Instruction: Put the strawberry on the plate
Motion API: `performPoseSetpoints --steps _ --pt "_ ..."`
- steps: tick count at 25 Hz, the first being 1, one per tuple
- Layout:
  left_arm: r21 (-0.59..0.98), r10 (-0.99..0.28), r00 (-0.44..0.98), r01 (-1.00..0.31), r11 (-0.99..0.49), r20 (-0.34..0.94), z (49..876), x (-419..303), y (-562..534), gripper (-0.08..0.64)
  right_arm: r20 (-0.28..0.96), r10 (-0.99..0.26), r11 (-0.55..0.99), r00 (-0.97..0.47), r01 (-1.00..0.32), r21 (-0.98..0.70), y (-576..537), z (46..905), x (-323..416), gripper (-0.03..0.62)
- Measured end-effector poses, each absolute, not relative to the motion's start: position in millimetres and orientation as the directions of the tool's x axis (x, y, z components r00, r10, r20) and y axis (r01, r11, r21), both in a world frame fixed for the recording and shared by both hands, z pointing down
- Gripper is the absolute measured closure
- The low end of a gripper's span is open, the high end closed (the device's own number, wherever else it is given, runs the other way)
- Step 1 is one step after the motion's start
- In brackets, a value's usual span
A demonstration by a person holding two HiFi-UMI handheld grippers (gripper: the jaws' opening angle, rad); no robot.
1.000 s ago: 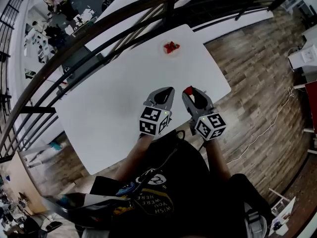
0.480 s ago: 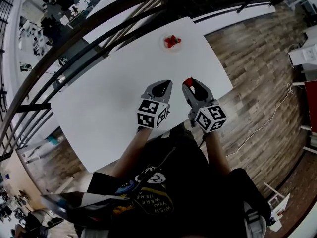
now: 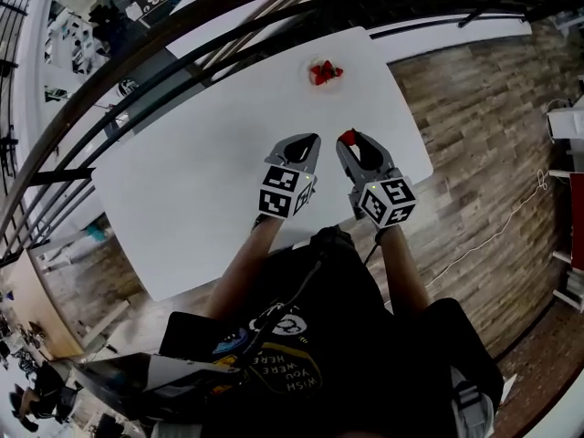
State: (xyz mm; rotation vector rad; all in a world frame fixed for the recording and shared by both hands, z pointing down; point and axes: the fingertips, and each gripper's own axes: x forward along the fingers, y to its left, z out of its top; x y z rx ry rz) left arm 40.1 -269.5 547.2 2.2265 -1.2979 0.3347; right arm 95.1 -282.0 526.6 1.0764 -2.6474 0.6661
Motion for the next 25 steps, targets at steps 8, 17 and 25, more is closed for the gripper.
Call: performPoseSetpoints --steps 8,17,25 --pt "0.316 -0.708 0.499 -0.866 -0.387 0.5 569 45 -297 0.555 0.39 -0.578 0.633 -0.717 -0.695 -0.341 -314 554 102 0.439" --pt "0.336 -0.701 0.487 -0.872 -0.356 0.522 586 39 -322 0.555 0.419 -0.536 0.656 -0.733 -0.674 -0.341 -342 575 88 0.439" --pt "0.349 -0.7 0.465 -0.882 -0.316 0.542 603 30 -347 0.555 0.438 -0.505 0.672 -0.743 -0.658 -0.341 -369 591 78 0.439"
